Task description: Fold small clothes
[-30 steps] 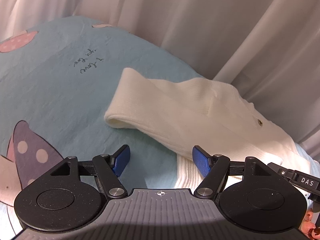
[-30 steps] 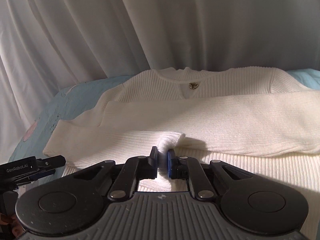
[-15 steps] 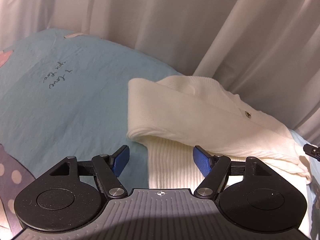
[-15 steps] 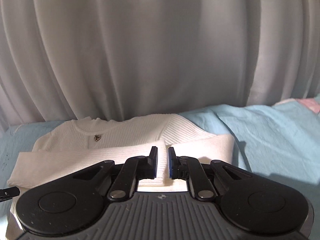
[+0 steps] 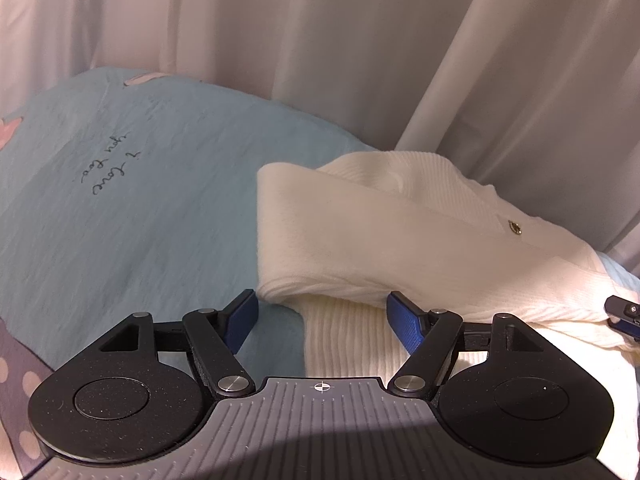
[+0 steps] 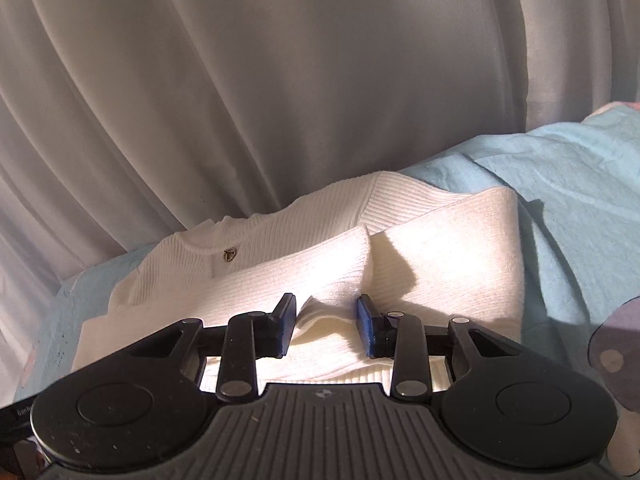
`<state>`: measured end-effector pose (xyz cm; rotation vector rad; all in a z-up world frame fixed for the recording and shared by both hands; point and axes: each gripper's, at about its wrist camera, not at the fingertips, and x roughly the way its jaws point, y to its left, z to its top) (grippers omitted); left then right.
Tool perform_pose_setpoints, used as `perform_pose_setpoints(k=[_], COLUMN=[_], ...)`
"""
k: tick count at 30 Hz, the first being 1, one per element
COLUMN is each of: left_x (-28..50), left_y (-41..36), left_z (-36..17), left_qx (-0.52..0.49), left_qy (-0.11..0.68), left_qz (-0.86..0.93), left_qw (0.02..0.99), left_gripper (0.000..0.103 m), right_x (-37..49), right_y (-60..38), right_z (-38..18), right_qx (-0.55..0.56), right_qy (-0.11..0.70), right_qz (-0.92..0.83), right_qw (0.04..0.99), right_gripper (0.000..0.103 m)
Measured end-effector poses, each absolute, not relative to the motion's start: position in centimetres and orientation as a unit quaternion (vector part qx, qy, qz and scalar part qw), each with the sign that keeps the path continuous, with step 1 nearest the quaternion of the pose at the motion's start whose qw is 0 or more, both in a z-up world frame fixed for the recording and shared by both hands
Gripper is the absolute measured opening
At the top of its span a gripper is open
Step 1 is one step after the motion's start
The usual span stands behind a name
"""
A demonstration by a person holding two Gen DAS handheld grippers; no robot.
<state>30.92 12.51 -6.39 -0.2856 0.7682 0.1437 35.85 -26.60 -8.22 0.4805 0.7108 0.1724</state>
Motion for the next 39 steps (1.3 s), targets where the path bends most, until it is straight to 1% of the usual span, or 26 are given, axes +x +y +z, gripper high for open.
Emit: perform_pose_setpoints(k=[2, 3, 5, 8, 10, 14, 17, 19, 20, 21, 24, 27, 30, 31, 34, 39], left_x=[31.0, 31.0, 31.1, 31.2, 31.2, 31.2, 31.1, 31.2, 31.2, 31.3, 31.9, 33.2, 34.8, 35.4, 36.6, 36.6], left_y=[12.5, 12.4, 12.2, 12.4, 12.7, 13.2, 13.5, 13.4, 13.3, 13.0, 12.0, 10.4, 8.5, 7.8, 6.6, 8.1], left_z=[-6.5, -6.5, -6.5, -6.2, -5.9, -5.7, -5.5, -5.1, -4.8, -4.6, -4.1, -4.0, -4.6, -4.8, -5.9, -6.6], left_qx=[-0.136, -0.133, -0.126, -0.128, -0.13, -0.134, -0.148, -0.15, -0.146, -0.14, -0.127, -0.122, -0.111, -0.097, -0.044, -0.035], left_qy=[0.372, 0.371, 0.374, 0.375, 0.372, 0.37, 0.37, 0.367, 0.365, 0.363, 0.355, 0.353, 0.347, 0.349, 0.359, 0.352], left_qz=[0.072, 0.073, 0.075, 0.078, 0.081, 0.089, 0.097, 0.095, 0.091, 0.086, 0.071, 0.048, 0.019, 0.018, 0.023, 0.036], left_qw=[0.916, 0.916, 0.916, 0.915, 0.915, 0.915, 0.912, 0.913, 0.915, 0.917, 0.923, 0.926, 0.931, 0.932, 0.932, 0.935], left_gripper=[0.077, 0.077, 0.077, 0.077, 0.077, 0.078, 0.078, 0.078, 0.078, 0.078, 0.078, 0.078, 0.078, 0.078, 0.078, 0.08], right_x=[36.3, 36.5, 36.3, 34.8, 34.4, 35.1, 35.0, 34.8, 34.7, 34.5, 34.0, 34.9, 36.0, 36.3, 36.7, 36.5], right_y=[-26.8, -26.5, -25.5, -24.8, -25.4, -27.0, -27.7, -28.2, -28.5, -28.7, -28.5, -27.5, -24.4, -23.2, -21.7, -20.6], right_z=[-8.5, -8.5, -7.6, -5.1, -4.3, -5.9, -6.9, -7.4, -7.3, -7.1, -6.6, -6.9, -7.5, -7.8, -8.3, -8.4], right_qx=[0.256, 0.253, 0.21, 0.136, 0.105, 0.092, 0.097, 0.112, 0.12, 0.125, 0.142, 0.179, 0.125, 0.1, 0.077, 0.034], right_qy=[0.345, 0.345, 0.331, 0.262, 0.242, 0.28, 0.288, 0.292, 0.287, 0.281, 0.254, 0.282, 0.296, 0.304, 0.313, 0.31], right_qz=[0.077, 0.075, 0.071, 0.051, 0.018, -0.013, -0.015, -0.016, -0.024, -0.037, -0.065, -0.007, 0.037, 0.04, 0.045, 0.082], right_qw=[0.9, 0.901, 0.917, 0.954, 0.964, 0.956, 0.953, 0.95, 0.95, 0.951, 0.954, 0.942, 0.946, 0.947, 0.946, 0.947], right_gripper=[0.022, 0.015, 0.01, 0.009, 0.009, 0.009, 0.01, 0.013, 0.016, 0.022, 0.023, 0.023, 0.023, 0.023, 0.024, 0.024])
